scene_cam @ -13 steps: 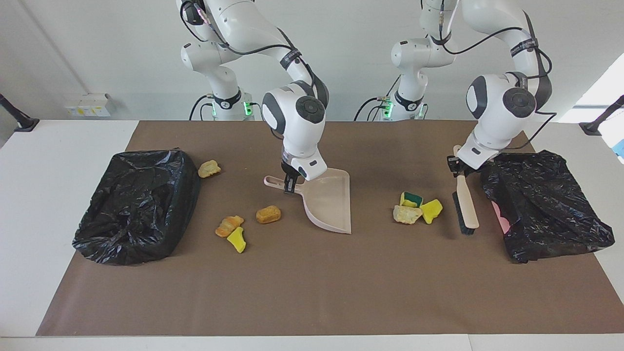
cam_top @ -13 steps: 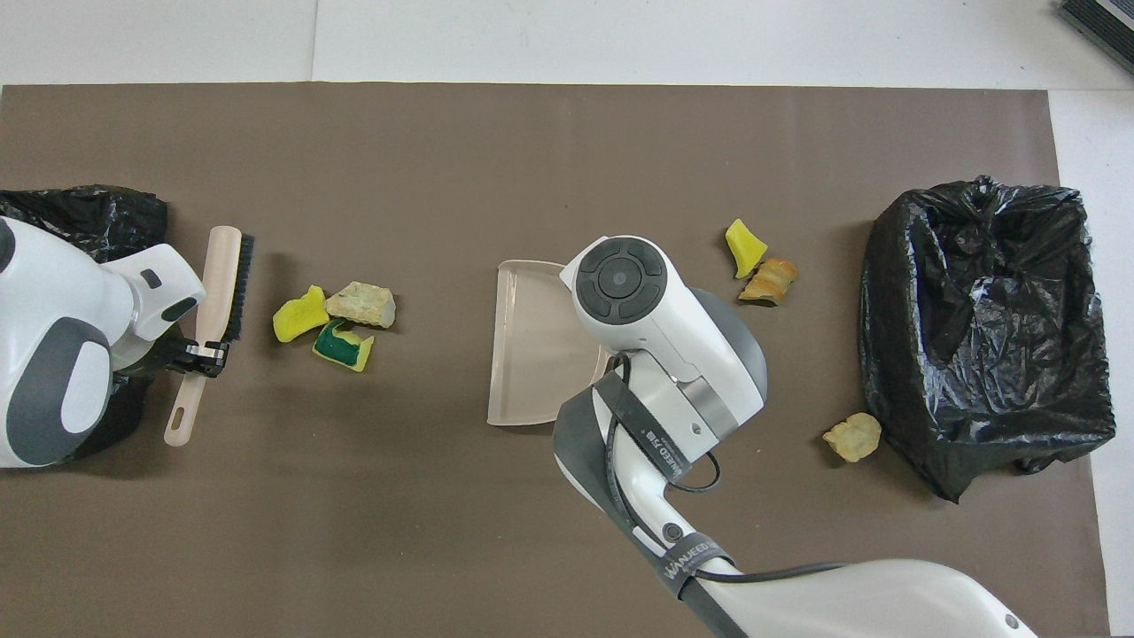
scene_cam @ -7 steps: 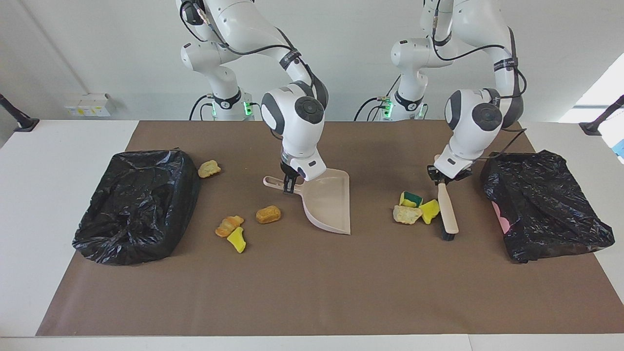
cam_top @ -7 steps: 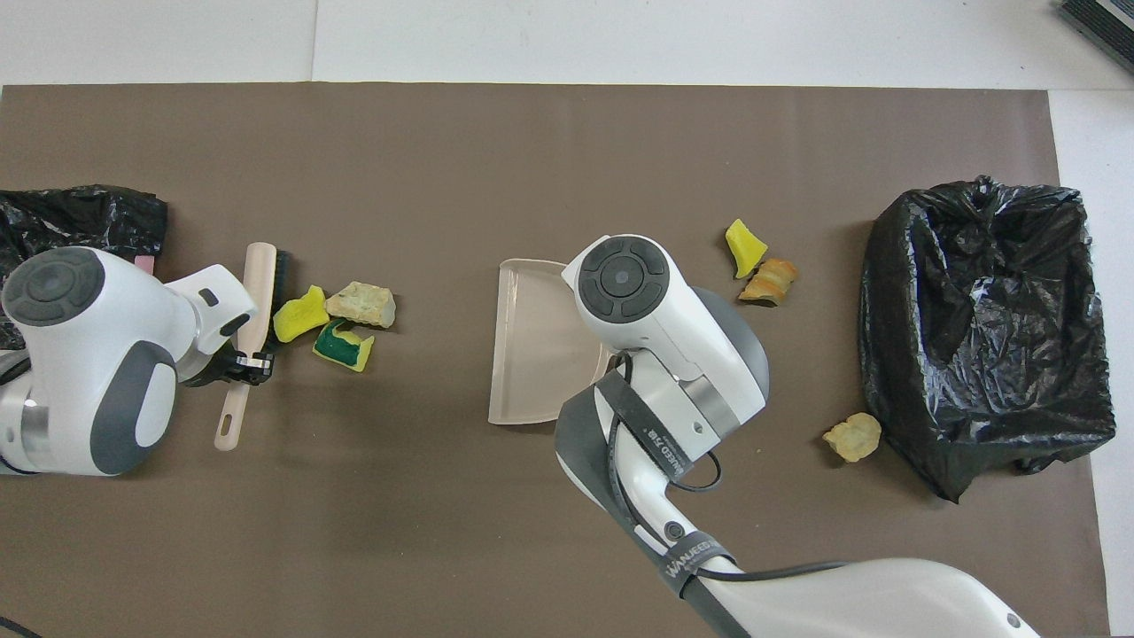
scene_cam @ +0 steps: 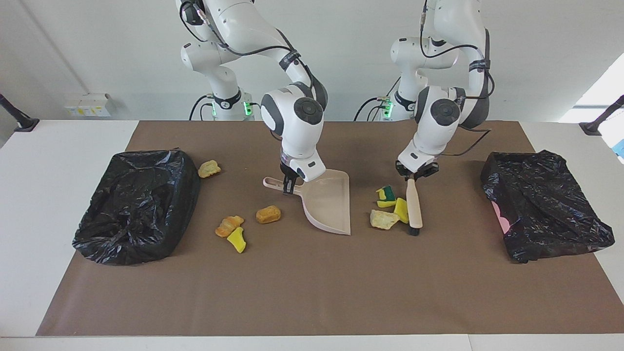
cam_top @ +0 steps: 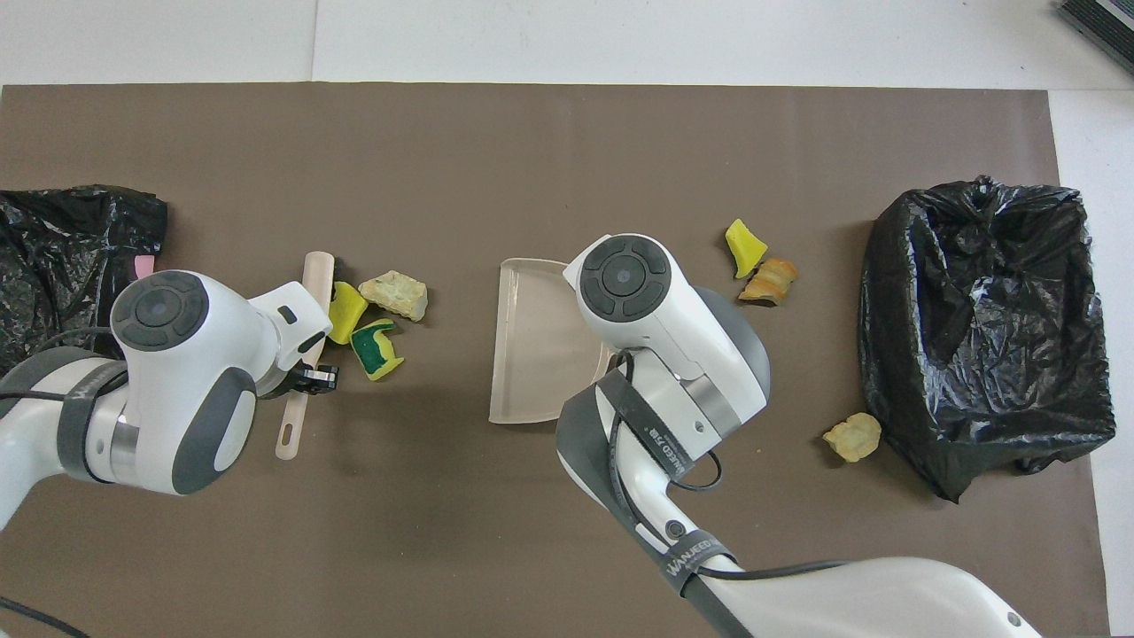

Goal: Sweep and dump trash in bin
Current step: 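Sweep the sponge pieces with the left gripper into the dustpan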

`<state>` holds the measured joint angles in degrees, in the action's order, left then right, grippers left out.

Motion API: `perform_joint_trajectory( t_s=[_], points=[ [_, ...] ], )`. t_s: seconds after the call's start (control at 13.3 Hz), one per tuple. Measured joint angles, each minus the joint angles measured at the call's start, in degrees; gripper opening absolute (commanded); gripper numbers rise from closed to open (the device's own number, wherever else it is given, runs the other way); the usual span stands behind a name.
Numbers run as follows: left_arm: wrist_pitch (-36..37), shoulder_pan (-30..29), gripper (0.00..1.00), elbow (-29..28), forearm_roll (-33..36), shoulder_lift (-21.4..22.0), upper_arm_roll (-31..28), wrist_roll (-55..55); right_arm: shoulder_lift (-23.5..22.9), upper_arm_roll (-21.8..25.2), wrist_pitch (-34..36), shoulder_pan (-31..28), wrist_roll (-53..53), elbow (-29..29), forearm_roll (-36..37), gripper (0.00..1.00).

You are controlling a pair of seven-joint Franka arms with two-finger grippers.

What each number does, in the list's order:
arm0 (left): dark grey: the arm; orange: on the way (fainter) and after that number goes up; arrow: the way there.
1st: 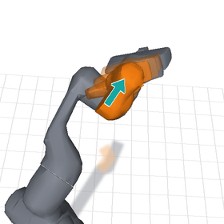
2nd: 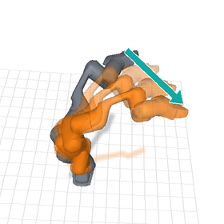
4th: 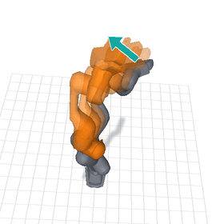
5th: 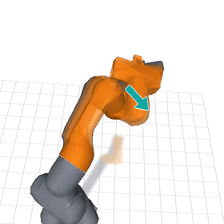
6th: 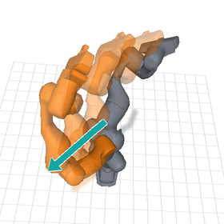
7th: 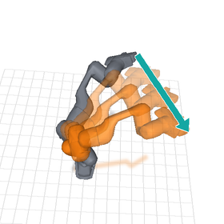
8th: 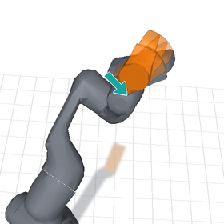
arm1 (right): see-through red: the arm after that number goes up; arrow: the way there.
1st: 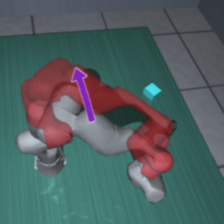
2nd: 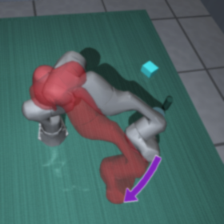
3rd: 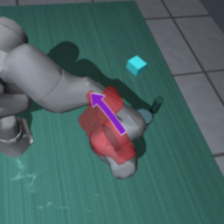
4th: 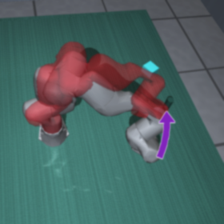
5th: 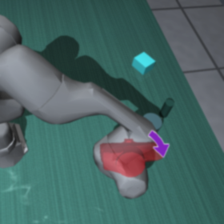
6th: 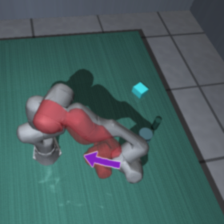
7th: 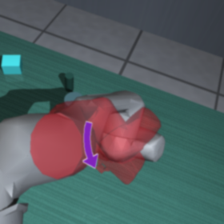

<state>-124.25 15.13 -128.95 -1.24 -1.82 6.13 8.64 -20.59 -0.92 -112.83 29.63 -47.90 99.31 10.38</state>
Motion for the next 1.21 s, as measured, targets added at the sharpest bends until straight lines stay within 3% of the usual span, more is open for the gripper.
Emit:
perform_joint_trajectory(
  t_s=[0.6,0.9,1.21],
  points=[
    [-4.8,14.6,0.00,-0.2,-11.7,0.4,0.2,4.7,-0.1,0.0,-1.0,0.0,0.0,0.1,0.0,0.00],
    [-5.8,15.6,0.00,0.4,-20.8,0.6,0.0,5.9,-0.1,0.0,-1.0,0.0,0.0,0.1,0.0,0.00],
    [-5.8,13.9,0.00,2.5,-22.7,2.0,-1.3,8.9,-0.1,0.0,-1.0,0.0,0.0,0.1,0.0,0.00]
  ],
)
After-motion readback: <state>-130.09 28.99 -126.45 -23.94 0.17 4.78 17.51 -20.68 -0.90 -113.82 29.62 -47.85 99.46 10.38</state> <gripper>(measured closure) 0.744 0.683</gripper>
